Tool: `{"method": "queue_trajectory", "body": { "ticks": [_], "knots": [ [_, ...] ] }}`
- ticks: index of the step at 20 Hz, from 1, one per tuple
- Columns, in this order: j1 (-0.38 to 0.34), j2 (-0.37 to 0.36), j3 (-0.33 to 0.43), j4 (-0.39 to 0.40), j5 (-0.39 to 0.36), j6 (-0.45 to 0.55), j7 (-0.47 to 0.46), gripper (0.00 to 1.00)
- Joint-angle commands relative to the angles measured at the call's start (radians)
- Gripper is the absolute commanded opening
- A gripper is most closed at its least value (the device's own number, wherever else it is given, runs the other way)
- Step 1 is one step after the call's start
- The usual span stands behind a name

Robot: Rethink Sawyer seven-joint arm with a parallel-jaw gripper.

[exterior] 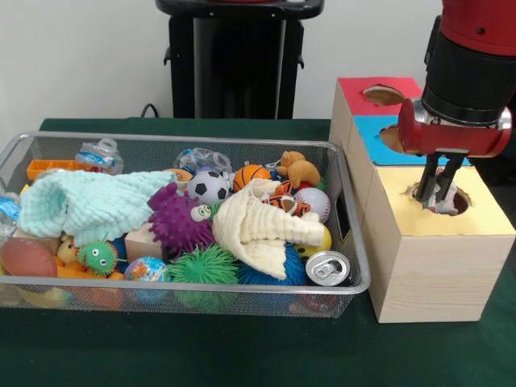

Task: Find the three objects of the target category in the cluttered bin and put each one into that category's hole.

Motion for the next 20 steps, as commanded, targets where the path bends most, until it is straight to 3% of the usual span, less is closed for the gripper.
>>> {"method": "queue_trajectory", "body": {
  "ticks": [1, 4, 5, 20],
  "knots": [
    [-0.020, -0.020, 0.008, 0.138, -0.051, -0.038, 0.059, 0.00],
    [-0.020, -0.019, 0.008, 0.142, -0.058, -0.048, 0.058, 0.00],
    [-0.020, -0.021, 0.008, 0.146, -0.061, -0.062, 0.062, 1.00],
    [-0.027, -0.018, 0.017, 0.135, -0.048, -0.038, 0.065, 1.00]
  ]
}}
